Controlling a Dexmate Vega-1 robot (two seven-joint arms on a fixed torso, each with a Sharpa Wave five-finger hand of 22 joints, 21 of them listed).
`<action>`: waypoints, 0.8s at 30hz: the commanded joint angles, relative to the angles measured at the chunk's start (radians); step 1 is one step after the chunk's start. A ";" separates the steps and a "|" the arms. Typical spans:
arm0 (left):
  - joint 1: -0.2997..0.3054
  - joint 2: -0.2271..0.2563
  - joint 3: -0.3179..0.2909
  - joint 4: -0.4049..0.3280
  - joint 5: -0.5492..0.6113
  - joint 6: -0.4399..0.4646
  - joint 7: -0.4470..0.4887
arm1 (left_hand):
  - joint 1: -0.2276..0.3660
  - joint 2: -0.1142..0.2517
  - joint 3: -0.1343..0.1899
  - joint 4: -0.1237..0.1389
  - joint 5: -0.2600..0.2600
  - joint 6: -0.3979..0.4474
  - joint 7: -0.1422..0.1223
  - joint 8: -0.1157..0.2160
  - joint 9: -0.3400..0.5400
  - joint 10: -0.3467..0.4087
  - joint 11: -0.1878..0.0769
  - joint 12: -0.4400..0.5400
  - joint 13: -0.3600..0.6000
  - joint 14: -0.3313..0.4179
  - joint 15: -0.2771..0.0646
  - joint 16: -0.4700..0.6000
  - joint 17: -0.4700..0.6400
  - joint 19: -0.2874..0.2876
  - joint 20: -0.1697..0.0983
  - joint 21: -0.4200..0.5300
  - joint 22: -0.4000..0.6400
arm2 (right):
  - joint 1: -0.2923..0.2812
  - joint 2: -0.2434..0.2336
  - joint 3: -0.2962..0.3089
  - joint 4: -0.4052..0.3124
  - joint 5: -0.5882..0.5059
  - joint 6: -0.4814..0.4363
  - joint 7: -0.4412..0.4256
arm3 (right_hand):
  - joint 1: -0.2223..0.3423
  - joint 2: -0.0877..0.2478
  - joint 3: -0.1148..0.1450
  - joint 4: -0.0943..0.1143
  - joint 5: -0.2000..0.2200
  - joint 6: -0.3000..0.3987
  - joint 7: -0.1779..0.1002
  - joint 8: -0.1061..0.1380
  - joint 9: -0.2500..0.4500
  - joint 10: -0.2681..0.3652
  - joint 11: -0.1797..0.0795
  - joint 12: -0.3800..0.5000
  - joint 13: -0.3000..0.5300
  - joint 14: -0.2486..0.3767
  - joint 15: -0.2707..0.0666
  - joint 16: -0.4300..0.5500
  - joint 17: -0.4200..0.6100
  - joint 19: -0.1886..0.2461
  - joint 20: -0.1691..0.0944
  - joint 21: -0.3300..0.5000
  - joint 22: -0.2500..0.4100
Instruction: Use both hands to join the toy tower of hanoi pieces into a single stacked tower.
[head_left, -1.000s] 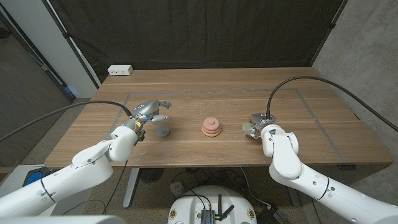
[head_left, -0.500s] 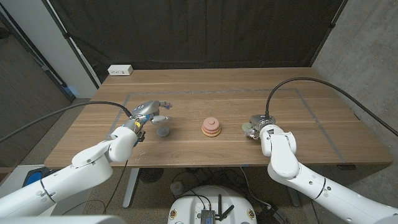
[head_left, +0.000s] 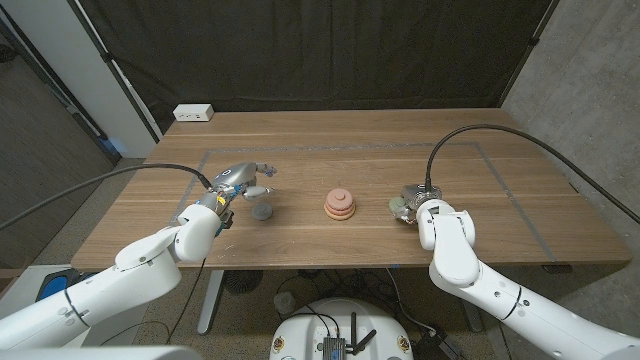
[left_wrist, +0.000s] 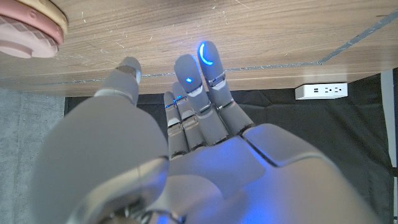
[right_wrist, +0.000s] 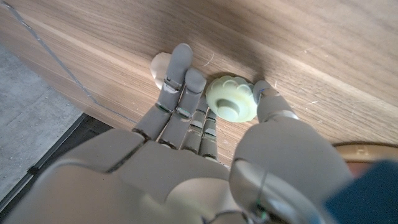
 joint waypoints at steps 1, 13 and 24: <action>0.006 -0.001 -0.003 -0.002 -0.004 0.000 0.005 | 0.005 0.008 0.007 -0.003 0.010 0.010 0.002 -0.003 0.006 0.015 0.002 -0.002 0.002 0.007 -0.054 0.005 0.002 0.009 -0.127 0.002 0.002 | -0.031 0.014 0.026 0.010 0.015 0.022 -0.072 | 0.009 0.028 0.012 -0.002 0.008 0.063 -0.028 0.023 0.001 0.061 -0.025 0.017 0.011 0.041 -0.087 0.032 0.048 0.028 -0.115 0.012 0.003; 0.021 -0.001 -0.016 -0.005 -0.007 0.001 0.018 | 0.002 0.011 0.011 -0.003 0.011 0.014 0.002 -0.004 0.007 0.019 0.002 -0.001 0.006 0.007 -0.054 0.005 0.002 0.009 -0.127 0.000 0.002 | -0.035 0.014 0.034 0.010 0.032 0.020 -0.115 | 0.008 0.064 0.034 0.004 0.025 0.141 -0.048 0.048 -0.005 0.160 -0.052 0.035 0.021 0.106 -0.086 0.082 0.112 0.084 -0.118 0.038 0.015; 0.024 0.002 -0.022 -0.014 -0.003 0.009 0.019 | 0.002 0.012 0.014 -0.004 0.012 0.016 0.002 -0.004 0.008 0.020 0.002 -0.002 0.009 0.004 -0.054 0.003 0.000 0.010 -0.127 0.000 0.001 | -0.041 0.007 0.043 -0.014 0.060 0.017 -0.154 | 0.014 0.079 0.050 -0.001 0.037 0.168 -0.054 0.056 -0.008 0.188 -0.059 0.035 0.025 0.133 -0.087 0.104 0.120 0.105 -0.119 0.047 0.021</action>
